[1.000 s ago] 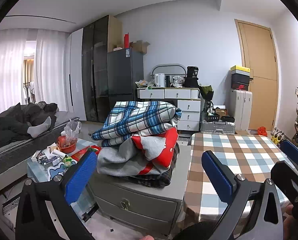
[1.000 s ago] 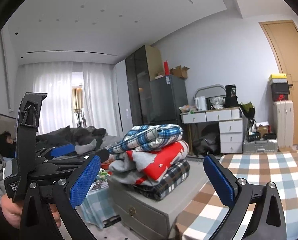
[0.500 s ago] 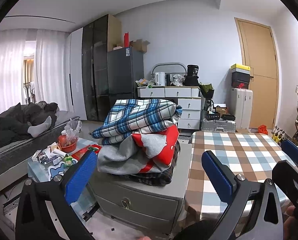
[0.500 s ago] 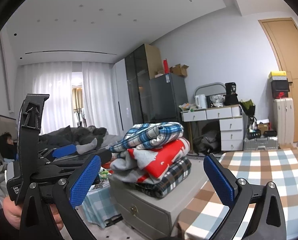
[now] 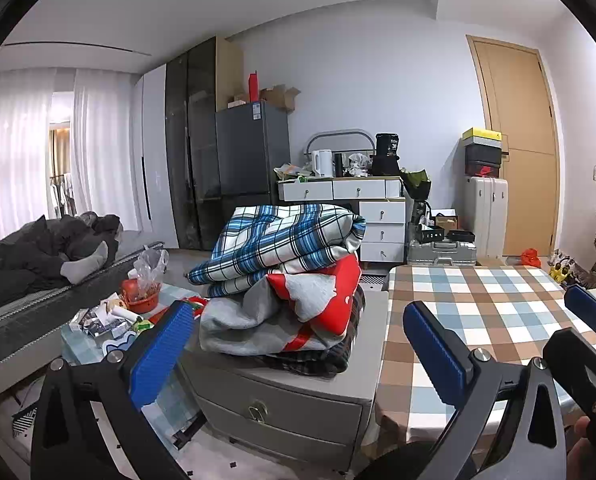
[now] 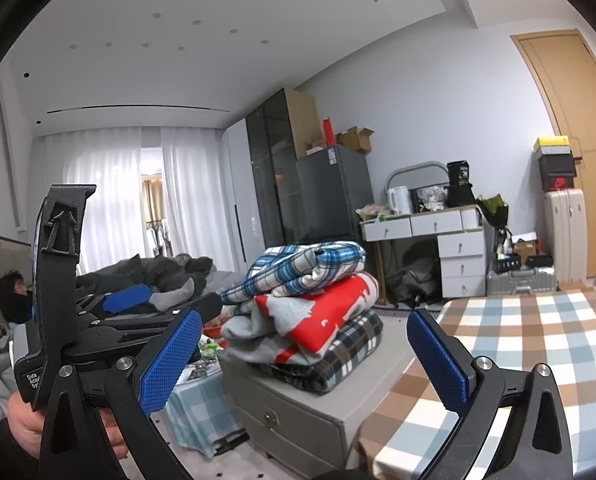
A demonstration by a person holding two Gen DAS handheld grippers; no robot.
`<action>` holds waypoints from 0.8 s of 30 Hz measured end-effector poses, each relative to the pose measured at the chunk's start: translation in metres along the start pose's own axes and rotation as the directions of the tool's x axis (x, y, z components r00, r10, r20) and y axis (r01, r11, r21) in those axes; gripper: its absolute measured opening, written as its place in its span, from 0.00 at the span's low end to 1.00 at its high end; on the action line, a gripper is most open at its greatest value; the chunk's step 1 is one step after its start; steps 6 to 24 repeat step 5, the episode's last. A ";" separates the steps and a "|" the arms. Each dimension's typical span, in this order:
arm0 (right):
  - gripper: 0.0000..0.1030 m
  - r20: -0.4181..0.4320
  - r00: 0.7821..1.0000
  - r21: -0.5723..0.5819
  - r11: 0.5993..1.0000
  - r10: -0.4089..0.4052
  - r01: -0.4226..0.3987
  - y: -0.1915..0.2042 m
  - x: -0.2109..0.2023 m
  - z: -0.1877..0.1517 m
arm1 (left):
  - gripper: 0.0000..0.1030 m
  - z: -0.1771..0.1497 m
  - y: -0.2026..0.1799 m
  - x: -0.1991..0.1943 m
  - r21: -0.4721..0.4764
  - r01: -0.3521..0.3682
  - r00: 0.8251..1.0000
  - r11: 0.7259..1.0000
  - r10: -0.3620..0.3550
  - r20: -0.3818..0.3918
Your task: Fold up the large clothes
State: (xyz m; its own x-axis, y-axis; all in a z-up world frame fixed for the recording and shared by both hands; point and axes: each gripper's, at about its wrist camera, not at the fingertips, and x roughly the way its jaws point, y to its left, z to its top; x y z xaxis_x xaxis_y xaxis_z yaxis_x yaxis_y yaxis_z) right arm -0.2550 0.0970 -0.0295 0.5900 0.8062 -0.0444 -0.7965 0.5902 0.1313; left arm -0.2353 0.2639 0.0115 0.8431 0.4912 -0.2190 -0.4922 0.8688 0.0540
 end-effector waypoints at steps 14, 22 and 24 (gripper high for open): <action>1.00 -0.003 1.000 0.033 0.999 0.011 -0.011 -0.005 0.000 -0.002 | 0.99 -0.001 -0.001 0.002 0.003 0.017 1.000 1.000 -0.017 0.000; 1.00 -0.003 1.000 0.033 0.999 0.011 -0.011 -0.005 0.000 -0.002 | 0.99 -0.001 -0.001 0.002 0.003 0.017 1.000 1.000 -0.017 0.000; 1.00 -0.003 1.000 0.033 0.999 0.011 -0.011 -0.005 0.000 -0.002 | 0.99 -0.001 -0.001 0.002 0.003 0.017 1.000 1.000 -0.017 0.000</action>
